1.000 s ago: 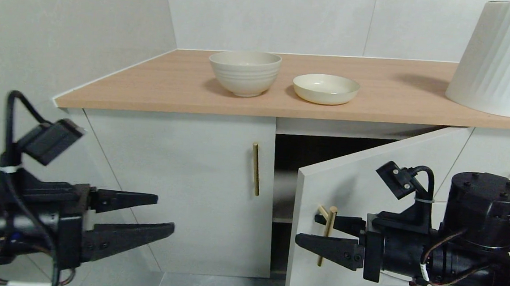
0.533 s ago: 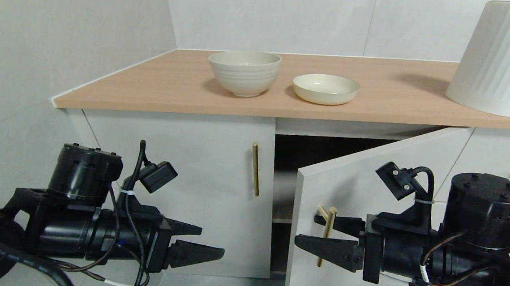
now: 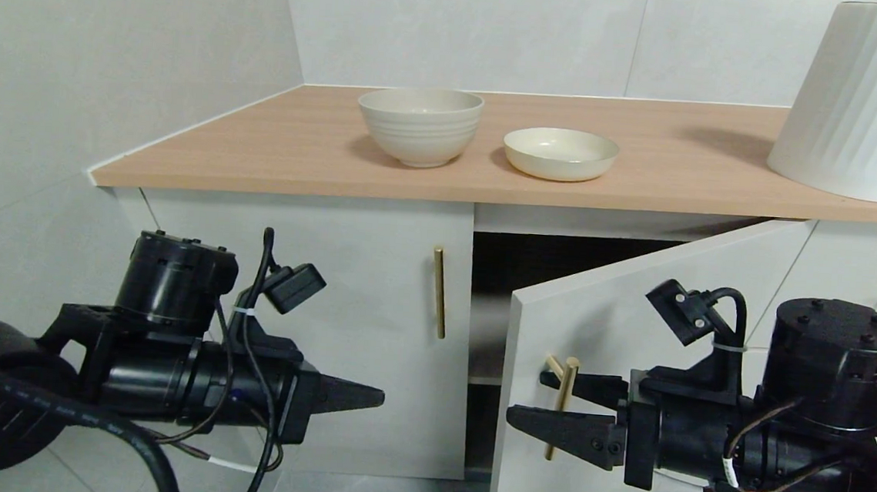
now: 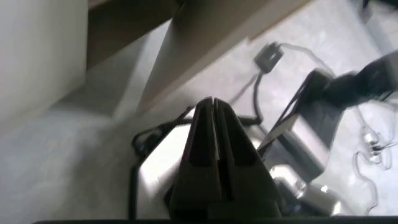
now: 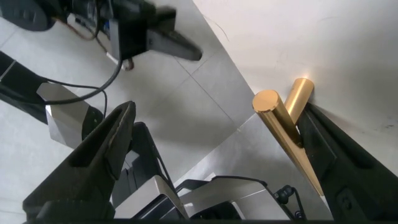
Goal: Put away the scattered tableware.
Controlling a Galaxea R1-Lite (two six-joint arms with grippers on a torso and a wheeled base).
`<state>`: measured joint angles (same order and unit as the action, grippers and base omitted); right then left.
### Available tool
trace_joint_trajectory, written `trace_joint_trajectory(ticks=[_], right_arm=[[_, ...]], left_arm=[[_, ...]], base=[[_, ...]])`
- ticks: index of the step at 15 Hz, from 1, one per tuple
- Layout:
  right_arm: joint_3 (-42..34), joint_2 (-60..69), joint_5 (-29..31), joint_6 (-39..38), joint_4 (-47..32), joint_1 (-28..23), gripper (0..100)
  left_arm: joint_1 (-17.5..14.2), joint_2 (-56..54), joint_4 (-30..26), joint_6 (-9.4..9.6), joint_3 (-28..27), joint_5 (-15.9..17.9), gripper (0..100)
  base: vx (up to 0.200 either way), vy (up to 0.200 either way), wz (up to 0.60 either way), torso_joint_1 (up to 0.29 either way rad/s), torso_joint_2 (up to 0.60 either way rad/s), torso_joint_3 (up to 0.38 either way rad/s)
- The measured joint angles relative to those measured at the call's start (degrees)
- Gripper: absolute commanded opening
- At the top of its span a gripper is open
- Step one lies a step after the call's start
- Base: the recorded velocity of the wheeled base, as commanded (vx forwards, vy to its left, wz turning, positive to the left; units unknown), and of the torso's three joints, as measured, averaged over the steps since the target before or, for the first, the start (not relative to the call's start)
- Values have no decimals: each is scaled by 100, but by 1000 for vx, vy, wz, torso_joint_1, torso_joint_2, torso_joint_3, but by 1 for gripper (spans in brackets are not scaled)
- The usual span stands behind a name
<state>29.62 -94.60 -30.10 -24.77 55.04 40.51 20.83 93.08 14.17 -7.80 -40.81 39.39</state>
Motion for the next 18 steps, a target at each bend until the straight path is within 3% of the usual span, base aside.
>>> trace_joint_trajectory(ticks=[1, 3, 4, 5, 7, 9, 11, 13, 18], right_arm=[[0, -2, -1, 0, 2, 1, 100], [-5, 2, -1, 6, -2, 6, 100], [-11, 4, 0, 6, 0, 9, 100], [-38, 9, -4, 12, 2, 11, 100], [-61, 6, -9, 52, 11, 11, 100], [-79, 6, -4, 124, 9, 11, 100], [-134, 17, 7, 285, 2, 4, 100], [-187, 20, 24, 402, -6, 1, 100], [-269, 69, 166, 518, -24, -5, 100]], left_arm=[[101, 89, 0, -126, -157, 5, 0], [336, 378, 261, -191, -402, -6, 0], [501, 624, 874, -254, -499, -72, 0], [661, 874, 1523, -407, -552, -255, 0], [1030, 1385, 2815, -908, -574, -1011, 0], [1348, 1818, 3782, -1163, -447, -1553, 0], [1524, 2175, 4786, -1214, -271, -1698, 0], [1646, 2399, 5321, -1228, -130, -1736, 0], [1838, 2608, 5711, -1223, -34, -1879, 0]], base=[[0, 0, 0, 0, 0, 0], [0, 0, 0, 0, 0, 0], [0, 0, 0, 0, 0, 0], [0, 0, 0, 0, 0, 0], [0, 0, 0, 0, 0, 0], [0, 0, 0, 0, 0, 0], [0, 0, 0, 0, 0, 0], [0, 0, 0, 0, 0, 0], [0, 0, 0, 0, 0, 0]])
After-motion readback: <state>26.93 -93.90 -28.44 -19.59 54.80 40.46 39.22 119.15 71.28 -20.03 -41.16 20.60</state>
